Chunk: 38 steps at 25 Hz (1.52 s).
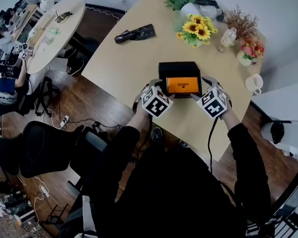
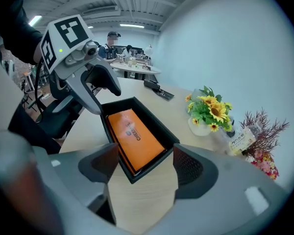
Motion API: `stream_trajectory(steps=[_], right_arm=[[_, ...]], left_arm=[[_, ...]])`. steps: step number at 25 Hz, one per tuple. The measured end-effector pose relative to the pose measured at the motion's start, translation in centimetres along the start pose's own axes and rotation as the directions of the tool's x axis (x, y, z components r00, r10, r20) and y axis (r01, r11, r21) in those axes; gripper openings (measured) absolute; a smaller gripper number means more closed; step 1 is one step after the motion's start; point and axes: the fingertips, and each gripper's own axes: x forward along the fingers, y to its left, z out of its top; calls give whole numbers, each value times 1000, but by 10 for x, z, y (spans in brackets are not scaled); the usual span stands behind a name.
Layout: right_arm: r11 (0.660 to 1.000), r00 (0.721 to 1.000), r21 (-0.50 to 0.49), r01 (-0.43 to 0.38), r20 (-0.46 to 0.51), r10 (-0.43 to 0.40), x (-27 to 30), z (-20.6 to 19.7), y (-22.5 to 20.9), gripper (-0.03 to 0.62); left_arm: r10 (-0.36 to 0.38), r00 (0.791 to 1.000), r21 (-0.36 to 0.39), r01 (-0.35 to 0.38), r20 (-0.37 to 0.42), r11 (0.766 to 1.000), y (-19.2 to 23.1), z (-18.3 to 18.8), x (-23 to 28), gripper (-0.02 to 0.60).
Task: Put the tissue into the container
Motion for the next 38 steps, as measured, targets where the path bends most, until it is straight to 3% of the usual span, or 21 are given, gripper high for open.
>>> stream_trajectory(steps=[7, 19, 29, 38], right_arm=[[999, 999, -15, 39, 37, -39, -20, 6, 2, 333], [986, 979, 104, 128, 144, -142, -78, 11, -3, 310], [961, 935, 198, 192, 262, -241, -134, 16, -5, 287], [932, 885, 301, 204, 350, -307, -175, 14, 4, 258]], left_arm=[[62, 991, 2, -63, 118, 998, -1, 23, -24, 281], [55, 968, -3, -56, 247, 998, -31, 43, -77, 279], [52, 923, 17, -63, 381, 998, -51, 78, -127, 279], [73, 910, 2, -81, 407, 997, -63, 72, -156, 279]])
